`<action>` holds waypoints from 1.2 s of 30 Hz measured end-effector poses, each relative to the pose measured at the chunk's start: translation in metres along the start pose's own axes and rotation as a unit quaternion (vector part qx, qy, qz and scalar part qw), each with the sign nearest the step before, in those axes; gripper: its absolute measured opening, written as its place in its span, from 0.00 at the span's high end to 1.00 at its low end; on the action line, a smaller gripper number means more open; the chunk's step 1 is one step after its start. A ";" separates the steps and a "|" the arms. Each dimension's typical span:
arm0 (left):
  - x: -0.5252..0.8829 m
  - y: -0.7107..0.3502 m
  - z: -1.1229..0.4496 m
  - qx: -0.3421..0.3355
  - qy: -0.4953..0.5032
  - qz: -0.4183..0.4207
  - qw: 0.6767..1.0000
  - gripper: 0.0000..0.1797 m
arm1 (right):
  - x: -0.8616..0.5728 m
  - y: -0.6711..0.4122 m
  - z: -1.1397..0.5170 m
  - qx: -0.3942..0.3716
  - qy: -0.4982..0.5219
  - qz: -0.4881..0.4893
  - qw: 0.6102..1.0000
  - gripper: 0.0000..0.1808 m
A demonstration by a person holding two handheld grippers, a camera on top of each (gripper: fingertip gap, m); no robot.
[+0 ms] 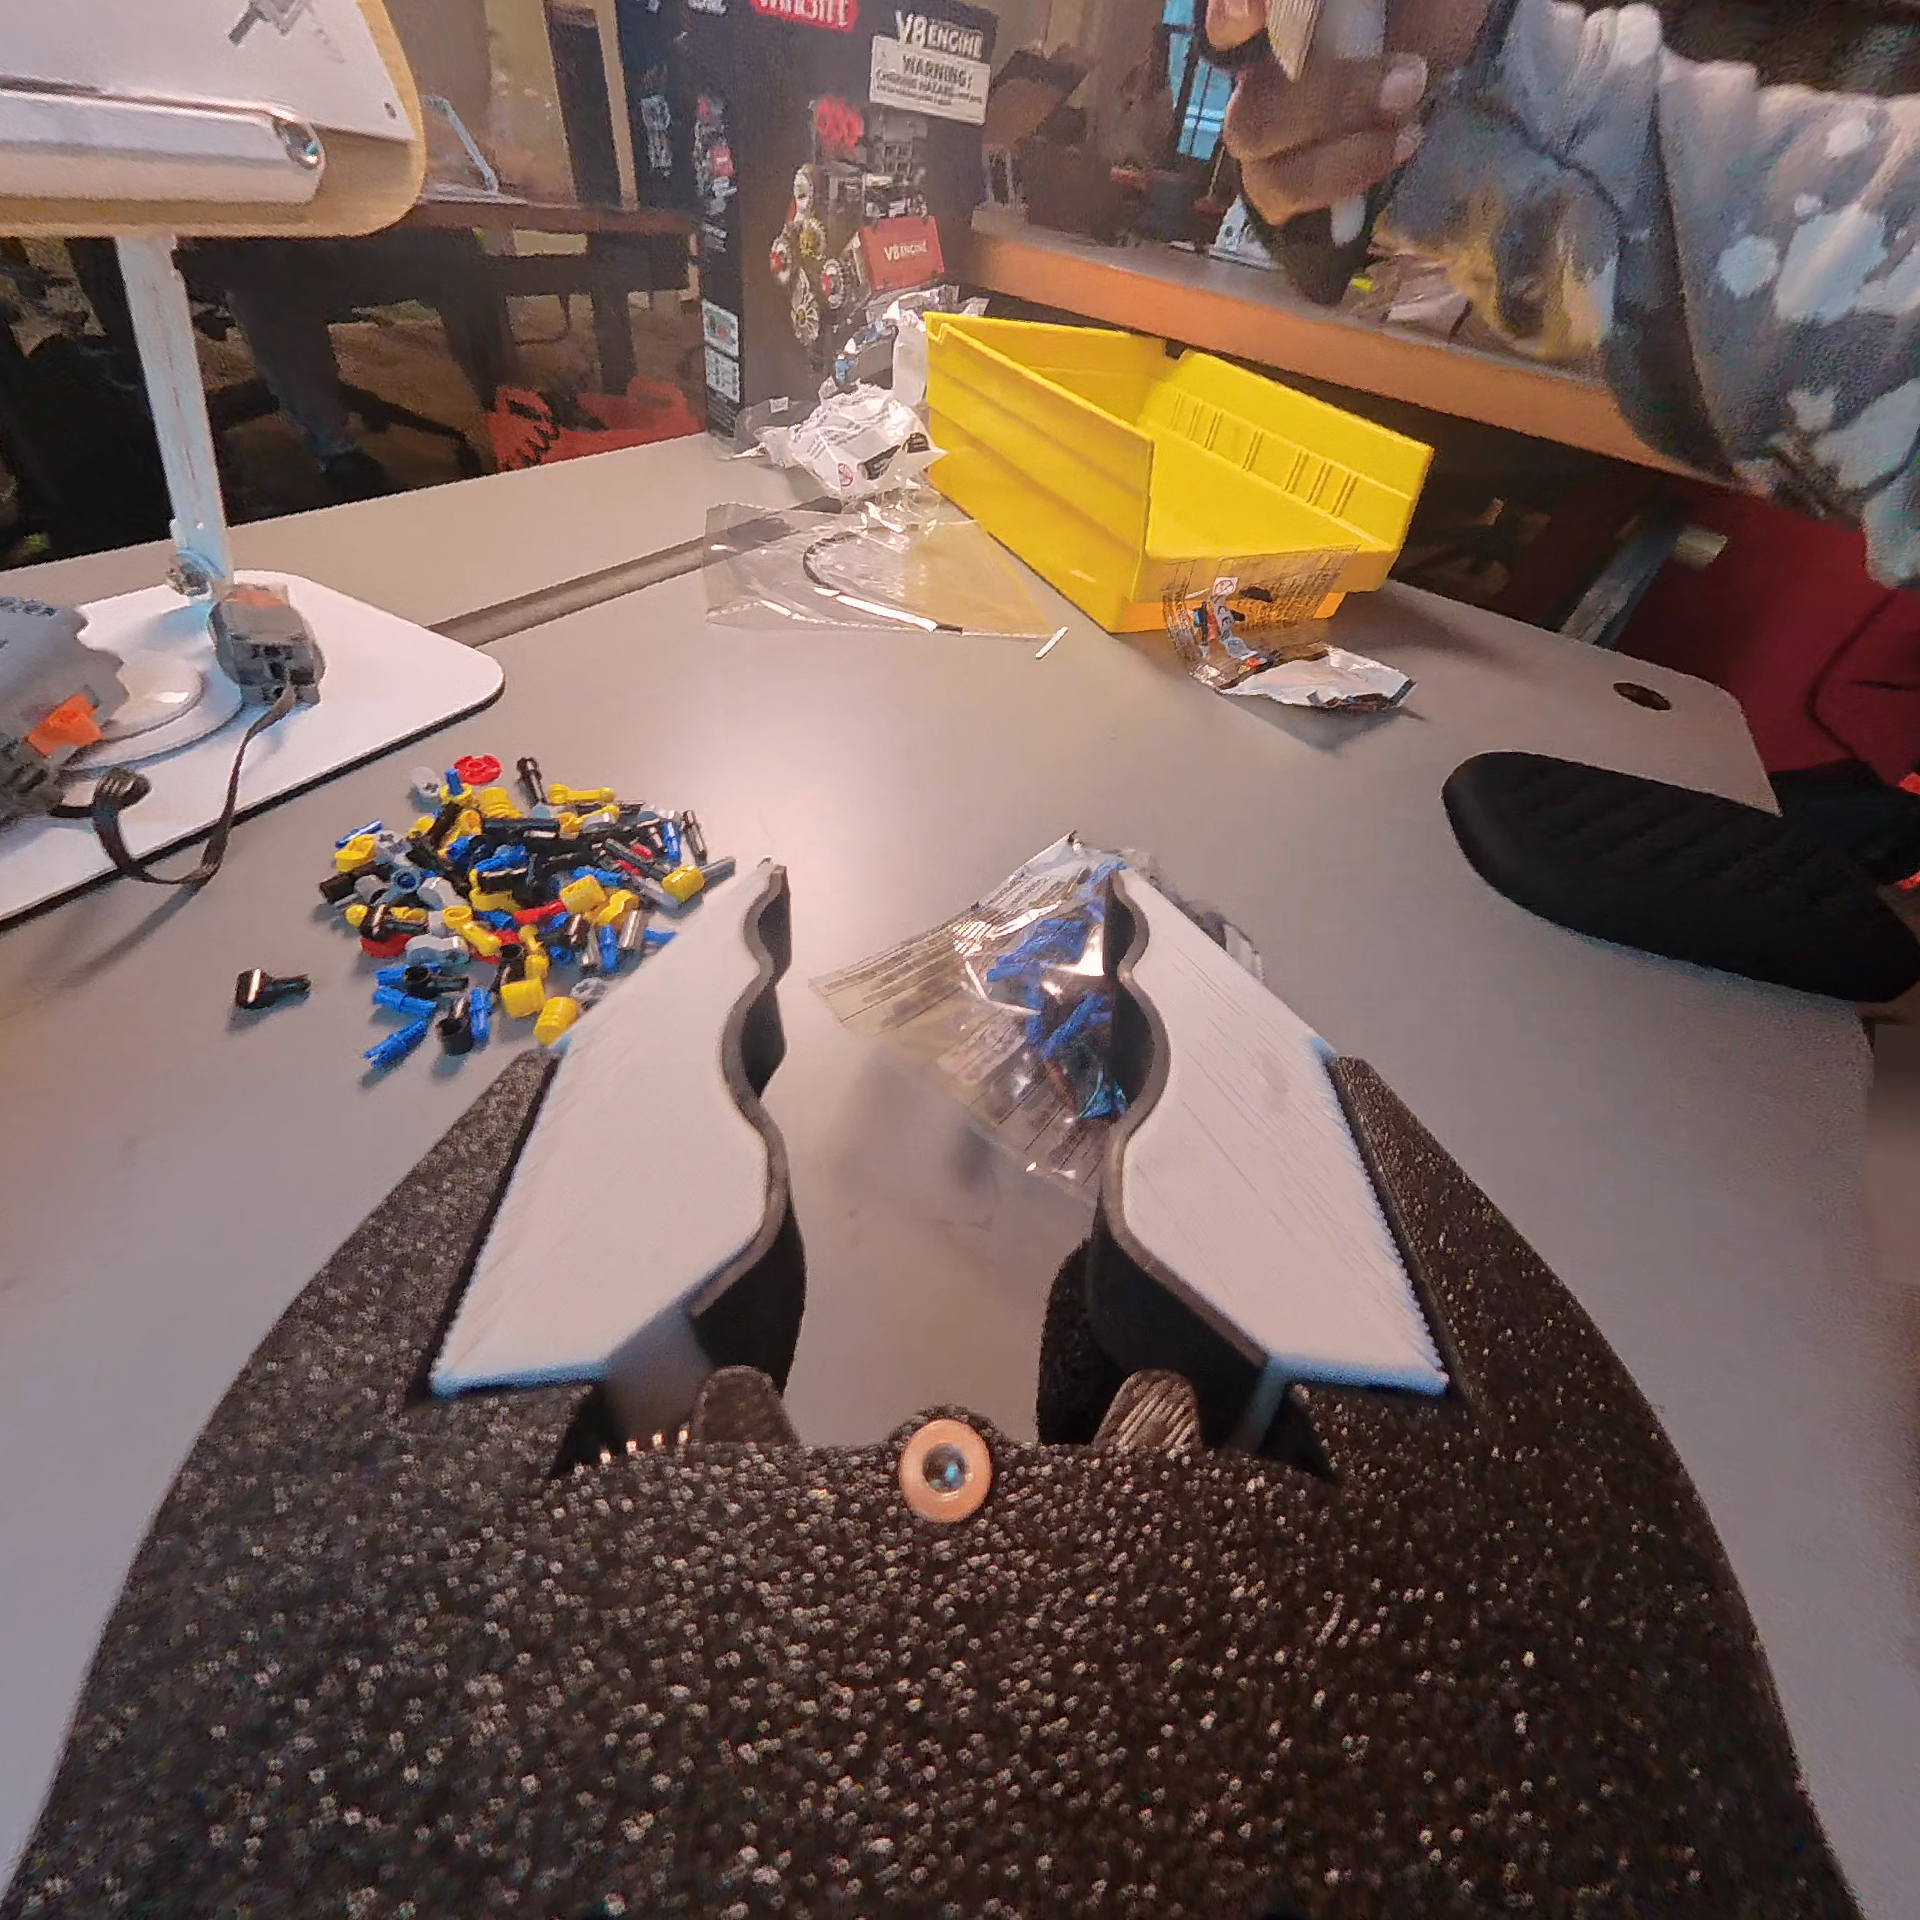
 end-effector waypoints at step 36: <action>-0.033 -0.039 -0.018 -0.099 0.061 -0.016 0.993 0.96 | -0.021 0.158 -0.138 -0.206 0.010 -0.106 0.973 0.84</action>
Point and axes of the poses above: each gripper's, where its closed fingertips meet, z back along the fingers, y out of its underside, x = y × z across the jaws, the point moved 7 cm from there along z, back along the fingers, and after that the axes turned 5 degrees about -y, right-handed, at the moved point
